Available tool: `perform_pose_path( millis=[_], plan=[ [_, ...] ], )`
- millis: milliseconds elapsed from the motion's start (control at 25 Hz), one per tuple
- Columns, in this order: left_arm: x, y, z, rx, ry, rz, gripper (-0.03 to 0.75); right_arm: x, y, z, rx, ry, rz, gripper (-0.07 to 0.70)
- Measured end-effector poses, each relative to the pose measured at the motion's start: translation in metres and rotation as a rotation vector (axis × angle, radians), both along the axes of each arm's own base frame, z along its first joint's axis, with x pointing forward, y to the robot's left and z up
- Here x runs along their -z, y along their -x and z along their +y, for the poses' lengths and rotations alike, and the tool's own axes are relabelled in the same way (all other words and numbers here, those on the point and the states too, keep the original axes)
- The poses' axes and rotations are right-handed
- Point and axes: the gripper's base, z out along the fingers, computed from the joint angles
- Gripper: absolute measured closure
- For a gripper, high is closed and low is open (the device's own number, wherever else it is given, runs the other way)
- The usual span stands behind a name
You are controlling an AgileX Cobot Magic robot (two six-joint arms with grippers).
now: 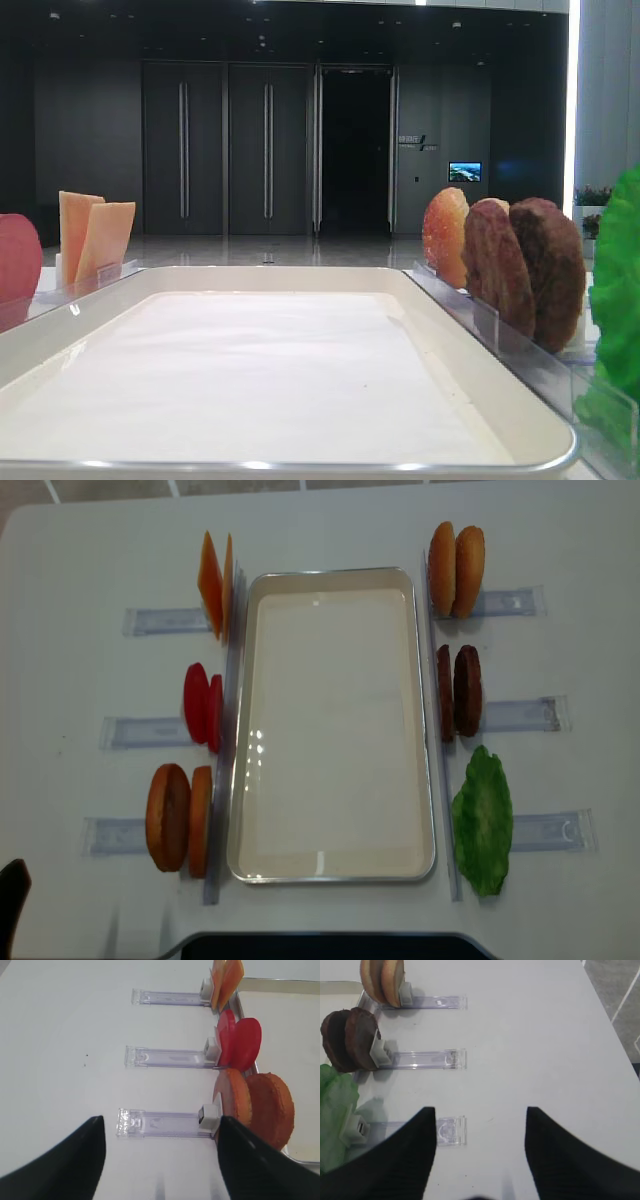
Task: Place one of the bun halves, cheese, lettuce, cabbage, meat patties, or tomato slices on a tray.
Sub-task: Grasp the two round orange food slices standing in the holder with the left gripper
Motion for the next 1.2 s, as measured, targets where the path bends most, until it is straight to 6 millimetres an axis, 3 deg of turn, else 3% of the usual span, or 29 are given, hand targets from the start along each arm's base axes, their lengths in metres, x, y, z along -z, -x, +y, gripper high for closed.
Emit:
perform_pose_path(
  millis=[1000,1200],
  plan=[
    [0.0,0.0,0.001,-0.008,-0.012,0.003,0.181,0.0,0.0,0.0,0.0,0.0,0.0,0.223],
    [0.0,-0.013,0.001,-0.007,-0.017,0.089,0.181,0.0,0.0,0.0,0.0,0.0,0.0,0.223]
  ],
)
